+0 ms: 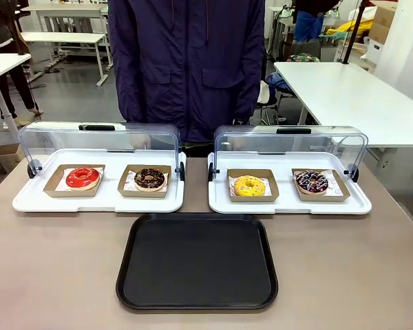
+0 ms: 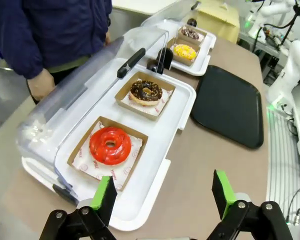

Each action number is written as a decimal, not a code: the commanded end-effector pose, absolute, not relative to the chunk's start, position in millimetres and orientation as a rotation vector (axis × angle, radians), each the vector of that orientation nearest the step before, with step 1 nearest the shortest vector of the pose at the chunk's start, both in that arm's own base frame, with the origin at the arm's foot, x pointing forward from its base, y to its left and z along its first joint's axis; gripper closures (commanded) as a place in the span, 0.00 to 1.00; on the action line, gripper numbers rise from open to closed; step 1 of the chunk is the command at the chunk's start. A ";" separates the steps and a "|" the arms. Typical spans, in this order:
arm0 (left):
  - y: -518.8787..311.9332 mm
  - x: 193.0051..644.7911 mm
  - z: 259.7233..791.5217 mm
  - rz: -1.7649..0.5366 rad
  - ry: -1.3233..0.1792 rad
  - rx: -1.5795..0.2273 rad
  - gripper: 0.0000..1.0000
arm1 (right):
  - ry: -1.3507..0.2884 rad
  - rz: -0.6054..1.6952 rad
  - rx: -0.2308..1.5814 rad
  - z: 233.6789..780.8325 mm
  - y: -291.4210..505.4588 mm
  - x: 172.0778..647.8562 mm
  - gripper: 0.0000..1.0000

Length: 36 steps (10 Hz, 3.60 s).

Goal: Move the third donut from the left to the tray.
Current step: Pick up the Paper togo box containing the Donut indicated by the person and place it on the Handle tray.

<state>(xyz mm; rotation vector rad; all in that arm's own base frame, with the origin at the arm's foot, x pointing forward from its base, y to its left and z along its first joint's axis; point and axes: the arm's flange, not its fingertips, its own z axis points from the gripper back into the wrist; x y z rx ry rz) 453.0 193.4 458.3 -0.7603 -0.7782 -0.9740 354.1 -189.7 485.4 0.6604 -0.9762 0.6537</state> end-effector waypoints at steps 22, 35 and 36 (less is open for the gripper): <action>193.0 452.1 466.6 -0.944 -0.855 -0.752 0.00 | -0.968 0.632 0.662 481.8 -189.6 350.4 0.00; 193.0 452.1 466.6 -0.944 -0.855 -0.752 0.00 | -0.968 0.632 0.662 481.8 -189.6 350.4 0.00; 193.0 452.1 466.6 -0.944 -0.855 -0.752 0.00 | -0.968 0.632 0.662 481.8 -189.6 350.4 0.00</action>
